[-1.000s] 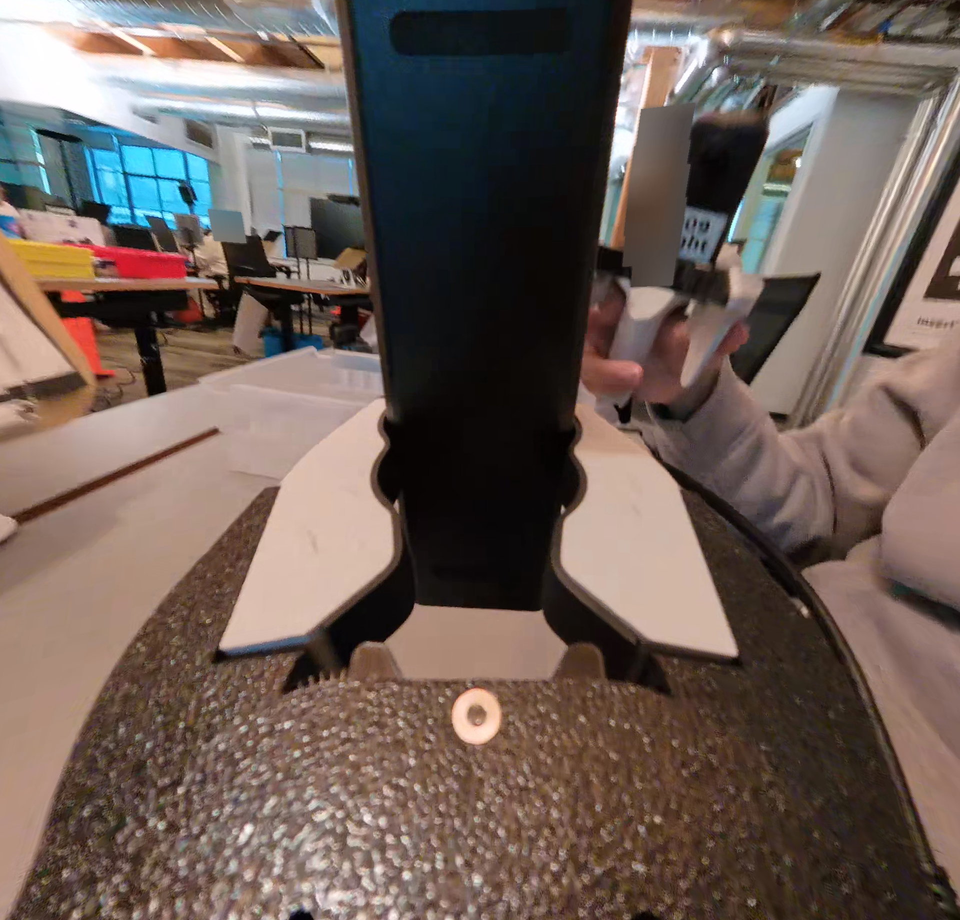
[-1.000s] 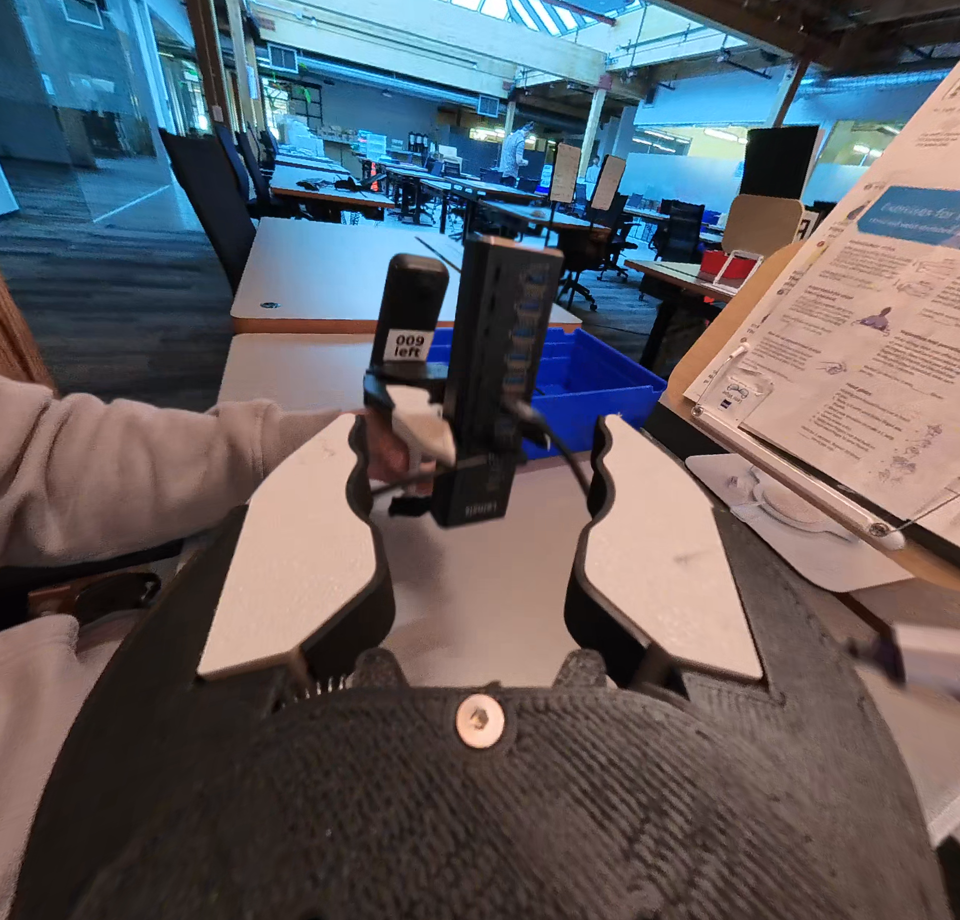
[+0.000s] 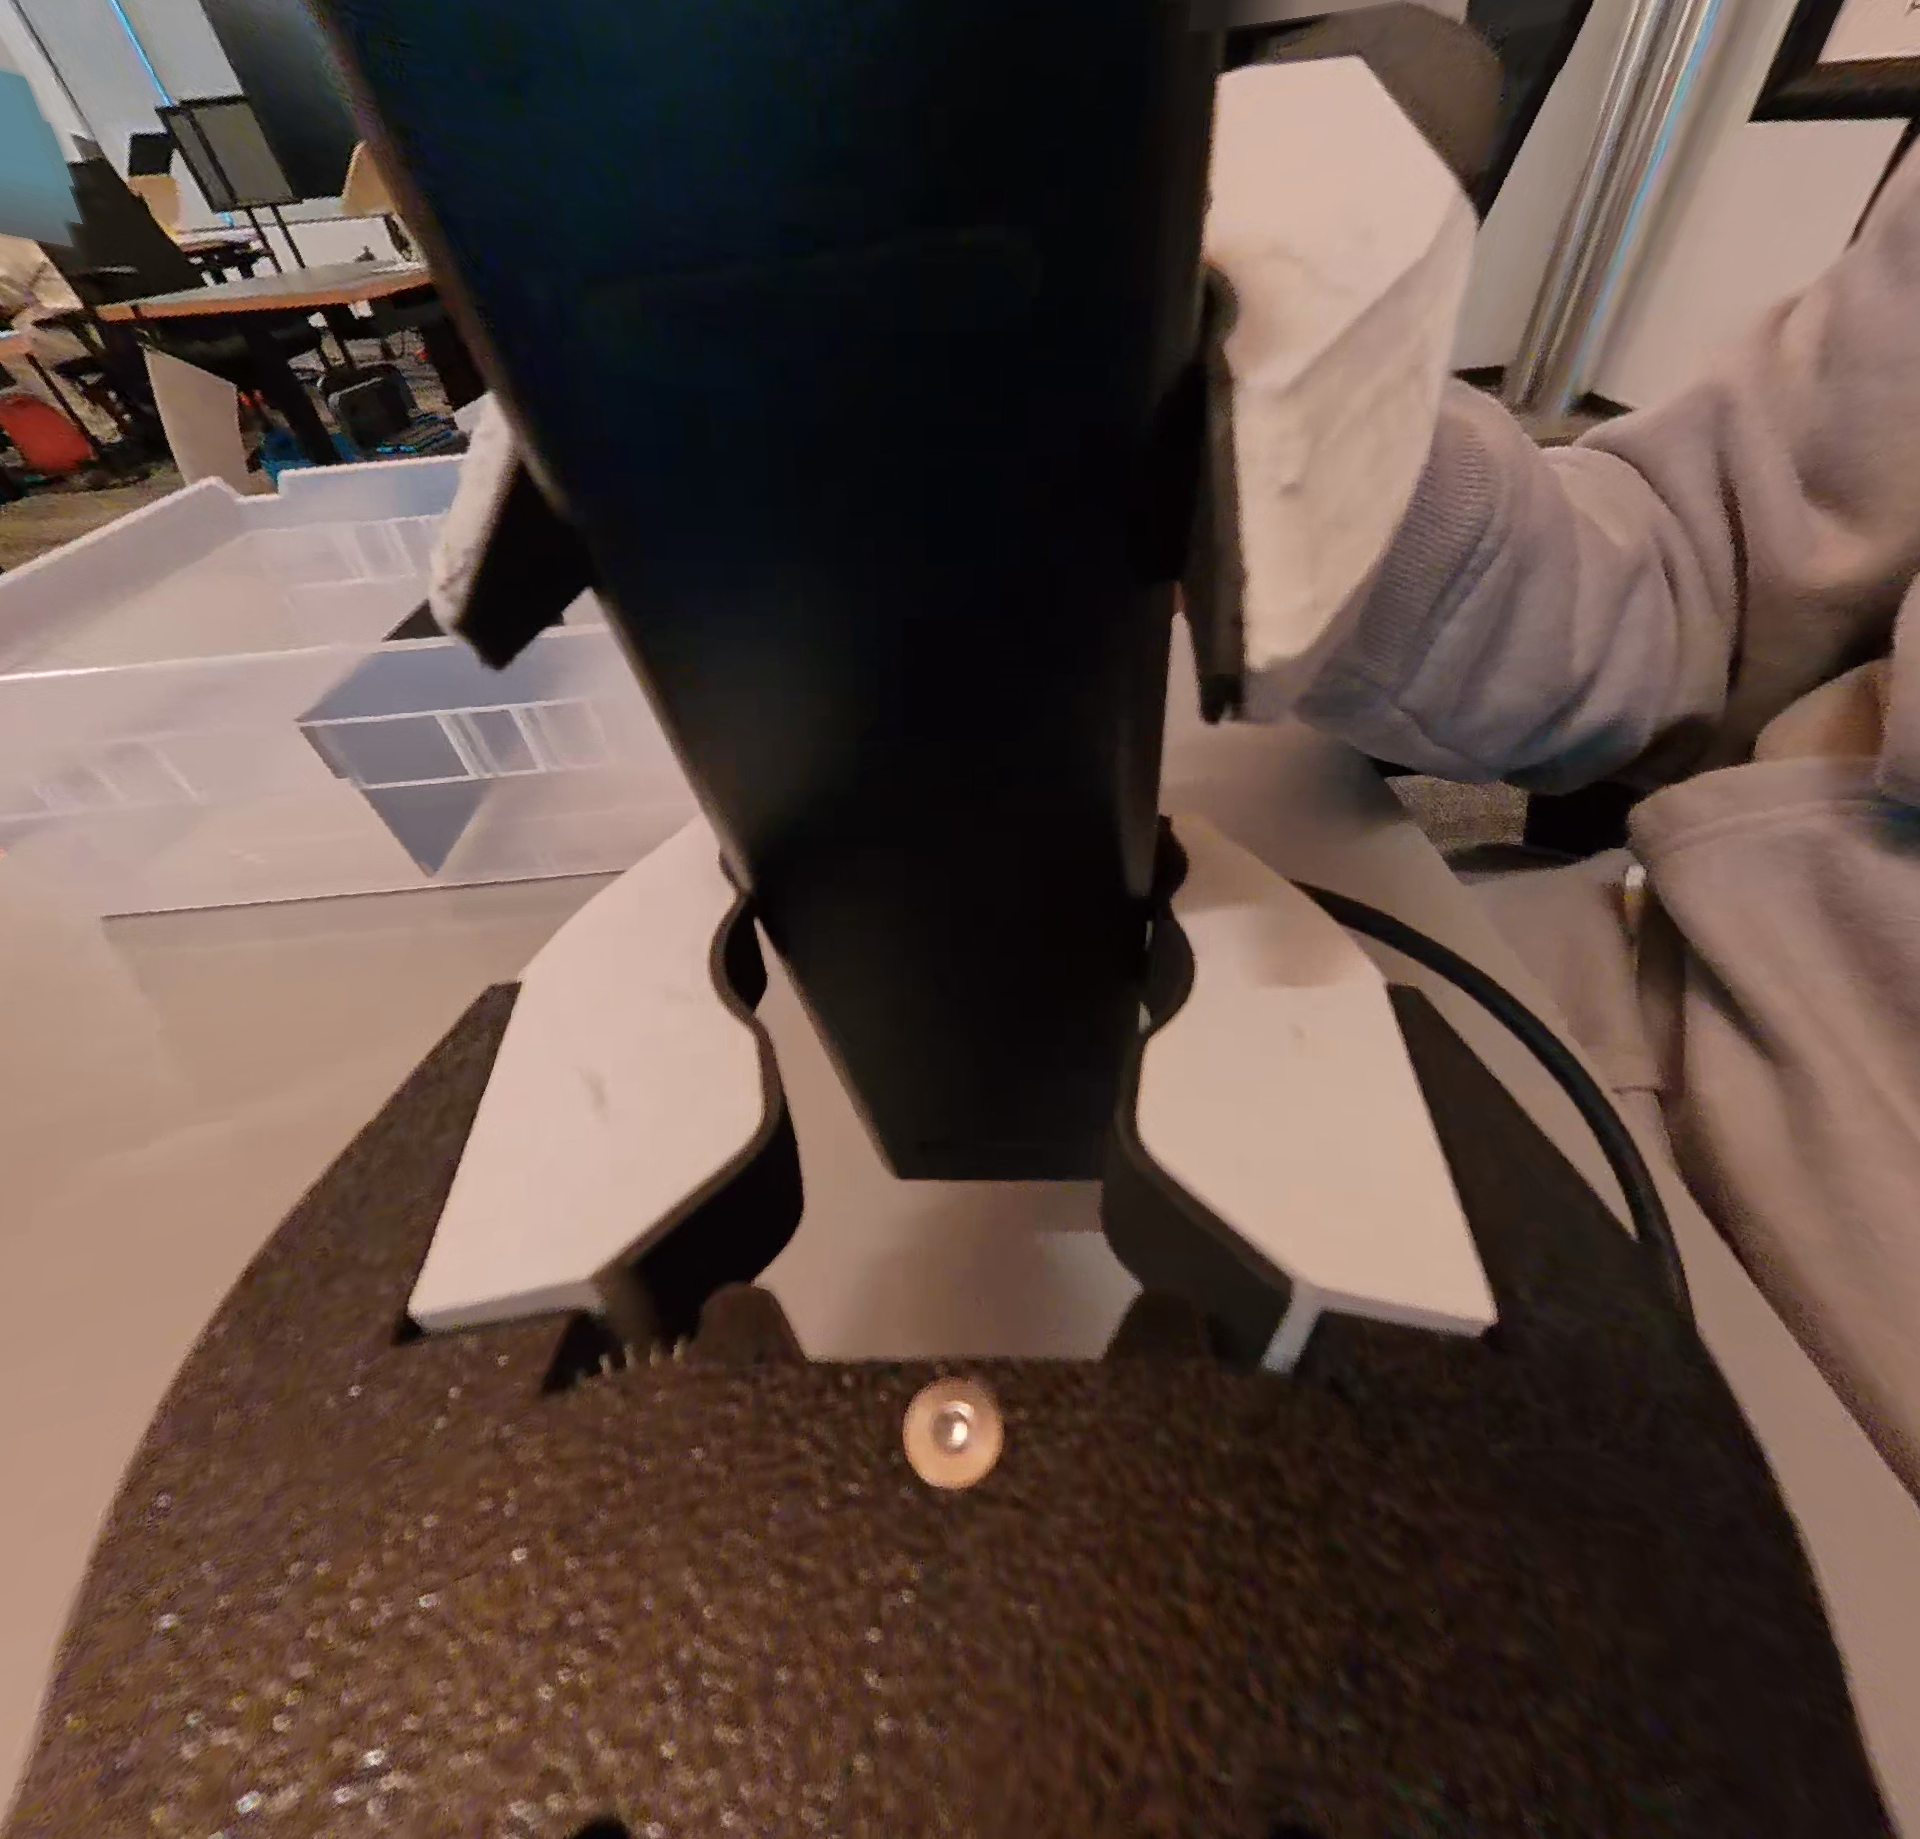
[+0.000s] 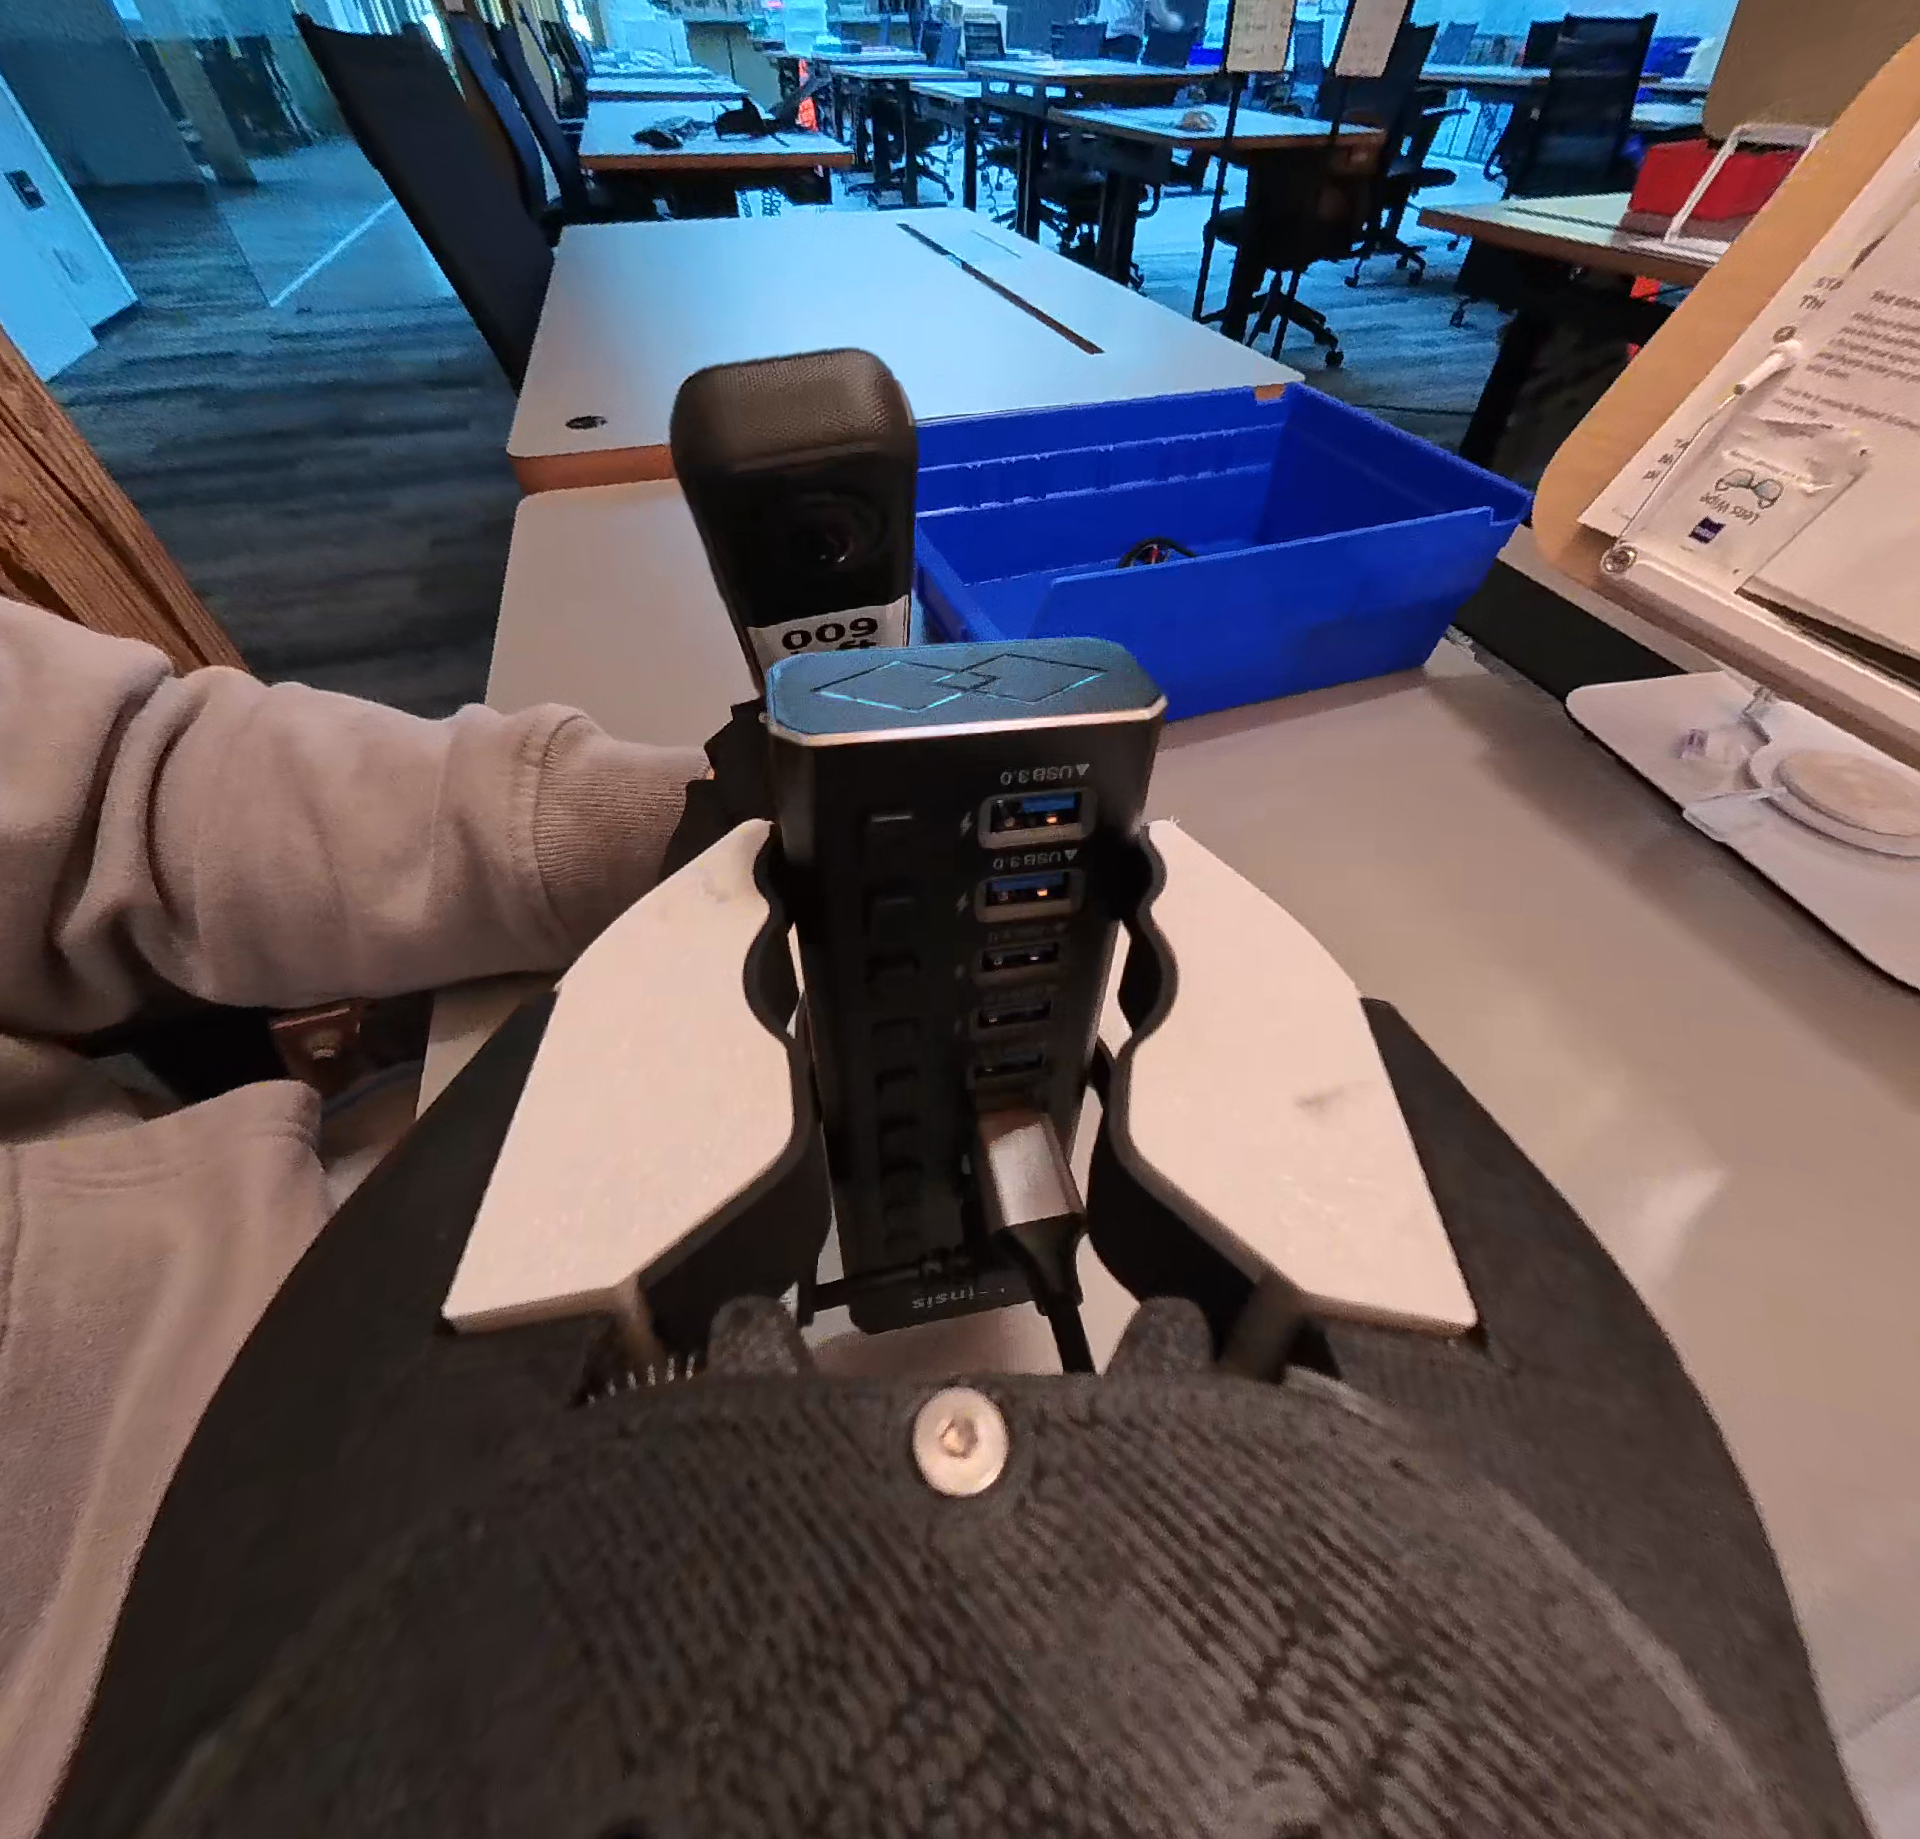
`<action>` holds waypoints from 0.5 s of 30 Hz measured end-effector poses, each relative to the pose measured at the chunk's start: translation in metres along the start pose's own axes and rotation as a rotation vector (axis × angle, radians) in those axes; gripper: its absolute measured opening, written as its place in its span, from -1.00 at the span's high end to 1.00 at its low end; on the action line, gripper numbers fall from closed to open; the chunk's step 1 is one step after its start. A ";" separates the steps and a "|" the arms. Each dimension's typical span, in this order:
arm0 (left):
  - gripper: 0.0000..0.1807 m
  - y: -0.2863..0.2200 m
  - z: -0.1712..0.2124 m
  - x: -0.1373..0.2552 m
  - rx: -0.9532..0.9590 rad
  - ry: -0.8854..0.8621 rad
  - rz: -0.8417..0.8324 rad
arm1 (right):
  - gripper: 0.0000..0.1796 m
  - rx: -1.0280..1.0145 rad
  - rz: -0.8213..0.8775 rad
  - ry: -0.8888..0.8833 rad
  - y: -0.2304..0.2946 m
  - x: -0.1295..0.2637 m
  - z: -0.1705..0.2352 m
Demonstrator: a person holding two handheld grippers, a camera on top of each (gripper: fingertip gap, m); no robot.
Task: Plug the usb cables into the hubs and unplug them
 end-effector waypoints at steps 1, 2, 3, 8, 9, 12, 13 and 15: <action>0.21 0.001 0.000 -0.001 0.005 -0.002 -0.006 | 0.31 -0.002 -0.002 0.000 0.000 0.000 0.000; 0.21 0.001 0.000 -0.001 0.000 -0.003 -0.013 | 0.31 0.003 0.003 0.001 -0.001 0.000 0.000; 0.22 0.003 0.001 -0.001 -0.001 -0.001 -0.030 | 0.31 0.015 0.019 0.005 -0.002 0.000 0.001; 0.28 0.010 0.012 0.001 0.012 0.002 -0.084 | 0.32 0.053 0.057 0.030 -0.006 -0.005 0.008; 0.28 0.011 0.012 0.001 0.016 -0.017 -0.087 | 0.32 0.044 0.055 0.019 -0.007 -0.006 0.008; 0.29 0.013 0.018 0.001 0.027 -0.031 -0.103 | 0.31 0.027 0.041 0.044 -0.009 -0.009 0.013; 0.29 0.013 0.019 0.001 0.032 -0.015 -0.107 | 0.31 0.028 0.038 0.045 -0.009 -0.010 0.014; 0.29 0.013 0.020 0.001 0.029 -0.007 -0.114 | 0.31 0.032 0.027 0.058 -0.009 -0.010 0.013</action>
Point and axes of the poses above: each gripper's, where its closed fingertips meet, x back along the fingers, z out of its underside, y = z × x across the jaws, the point moved 5 cm from there along x, back along the fingers, and after that the axes turned 9 degrees about z, right-handed, at the moved point
